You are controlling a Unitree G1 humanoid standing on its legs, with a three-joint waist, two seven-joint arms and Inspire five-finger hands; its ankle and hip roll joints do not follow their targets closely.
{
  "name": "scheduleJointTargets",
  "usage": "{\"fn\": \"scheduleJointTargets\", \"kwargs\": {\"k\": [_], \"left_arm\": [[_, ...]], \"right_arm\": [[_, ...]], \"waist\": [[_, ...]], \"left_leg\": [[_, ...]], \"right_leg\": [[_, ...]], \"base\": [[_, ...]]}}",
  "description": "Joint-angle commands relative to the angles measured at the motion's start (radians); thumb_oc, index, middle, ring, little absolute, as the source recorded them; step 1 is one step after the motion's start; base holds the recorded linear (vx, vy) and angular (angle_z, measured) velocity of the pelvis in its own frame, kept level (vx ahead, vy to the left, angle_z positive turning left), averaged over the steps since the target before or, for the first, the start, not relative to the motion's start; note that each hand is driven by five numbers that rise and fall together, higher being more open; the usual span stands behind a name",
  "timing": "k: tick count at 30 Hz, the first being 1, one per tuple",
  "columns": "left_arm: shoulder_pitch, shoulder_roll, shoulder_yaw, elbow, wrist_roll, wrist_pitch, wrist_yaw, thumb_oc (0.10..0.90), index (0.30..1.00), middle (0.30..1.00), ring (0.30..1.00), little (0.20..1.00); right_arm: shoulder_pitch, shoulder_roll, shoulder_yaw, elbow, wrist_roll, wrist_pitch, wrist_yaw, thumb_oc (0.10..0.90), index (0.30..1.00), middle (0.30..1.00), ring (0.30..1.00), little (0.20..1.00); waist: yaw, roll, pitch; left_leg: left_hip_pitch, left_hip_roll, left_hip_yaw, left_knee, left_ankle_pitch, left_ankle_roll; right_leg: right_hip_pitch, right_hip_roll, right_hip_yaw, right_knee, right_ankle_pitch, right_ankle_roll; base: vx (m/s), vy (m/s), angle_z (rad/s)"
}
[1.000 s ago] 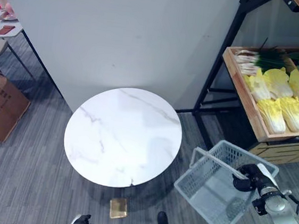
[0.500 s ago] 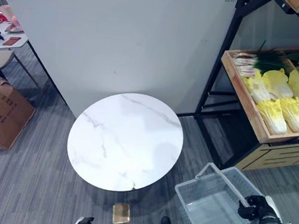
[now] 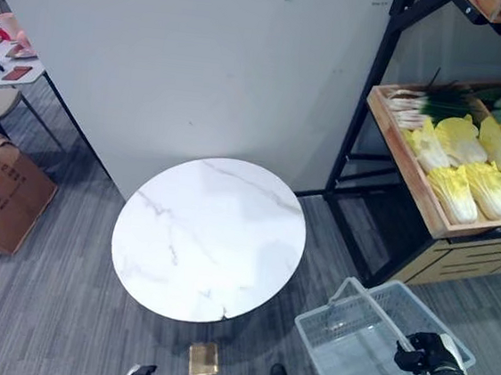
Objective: Get the vegetables into the basket
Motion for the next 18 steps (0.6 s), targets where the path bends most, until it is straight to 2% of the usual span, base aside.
{"fn": "scheduleJointTargets", "kwargs": {"k": [1,10,12,13,14,15,18], "left_arm": [[-0.035,0.039,-0.014,0.059,-0.002,-0.005,0.011,0.9,1.0,1.0,1.0,1.0],[-0.052,0.048,-0.018,0.052,0.003,-0.01,0.018,0.9,1.0,1.0,1.0,1.0],[-0.058,0.052,-0.015,0.048,-0.002,-0.012,0.022,0.9,1.0,1.0,1.0,1.0],[-0.062,0.056,-0.011,0.045,-0.007,-0.012,0.026,0.9,1.0,1.0,1.0,1.0],[-0.065,0.061,-0.004,0.041,-0.013,-0.011,0.029,0.9,1.0,1.0,1.0,1.0],[-0.066,0.061,-0.004,0.041,-0.013,-0.011,0.029,0.9,1.0,1.0,1.0,1.0],[-0.071,0.073,-0.003,0.028,-0.025,-0.009,0.038,0.9,1.0,1.0,1.0,1.0]], "right_arm": [[-0.133,-0.028,-0.049,-0.048,-0.007,-0.072,-0.062,0.4,0.3,0.3,0.3,0.3],[-0.184,0.006,-0.003,-0.074,-0.004,-0.073,-0.055,0.4,0.3,0.3,0.3,0.3],[-0.209,0.023,0.02,-0.084,0.008,-0.076,-0.053,0.4,0.3,0.3,0.3,0.3],[-0.219,0.032,0.027,-0.095,0.017,-0.076,-0.052,0.4,0.3,0.3,0.3,0.3],[-0.234,0.042,0.042,-0.107,0.015,-0.078,-0.049,0.4,0.3,0.3,0.3,0.3],[-0.235,0.043,0.042,-0.107,0.015,-0.078,-0.049,0.4,0.3,0.3,0.3,0.3],[-0.268,0.063,0.075,-0.114,0.014,-0.079,-0.051,0.4,0.3,0.3,0.3,0.3]], "waist": [[0.015,-0.098,-0.015],[0.013,-0.124,0.025],[0.012,-0.135,0.041],[0.013,-0.138,0.05],[0.029,-0.138,0.062],[0.03,-0.14,0.061],[0.046,-0.142,0.064]], "left_leg": [[0.028,-0.032,-0.024,0.008,-0.058,-0.006],[-0.006,-0.063,0.006,0.008,-0.056,0.013],[-0.009,-0.063,0.031,0.008,-0.057,0.017],[-0.011,-0.058,0.042,0.008,-0.055,0.017],[-0.008,-0.045,0.064,0.008,-0.057,0.017],[-0.011,-0.046,0.065,0.008,-0.053,0.016],[-0.012,-0.017,0.097,0.008,-0.05,0.007]], "right_leg": [[-0.011,-0.054,0.008,0.02,-0.013,0.099],[-0.082,-0.078,0.042,0.043,0.034,0.141],[-0.111,-0.077,0.046,0.055,0.054,0.158],[-0.129,-0.076,0.039,0.068,0.061,0.165],[-0.137,-0.09,-0.014,0.081,0.06,0.167],[-0.141,-0.091,-0.013,0.081,0.063,0.166],[-0.132,-0.134,-0.091,0.108,0.052,0.156]], "base": [[-0.04,0.044,-0.08],[-0.07,0.08,-0.1],[-0.07,0.059,-0.21],[-0.11,0.023,-0.3],[-0.08,-0.015,-0.5],[-0.07,-0.034,-0.97],[-0.05,-0.064,-0.68]]}}
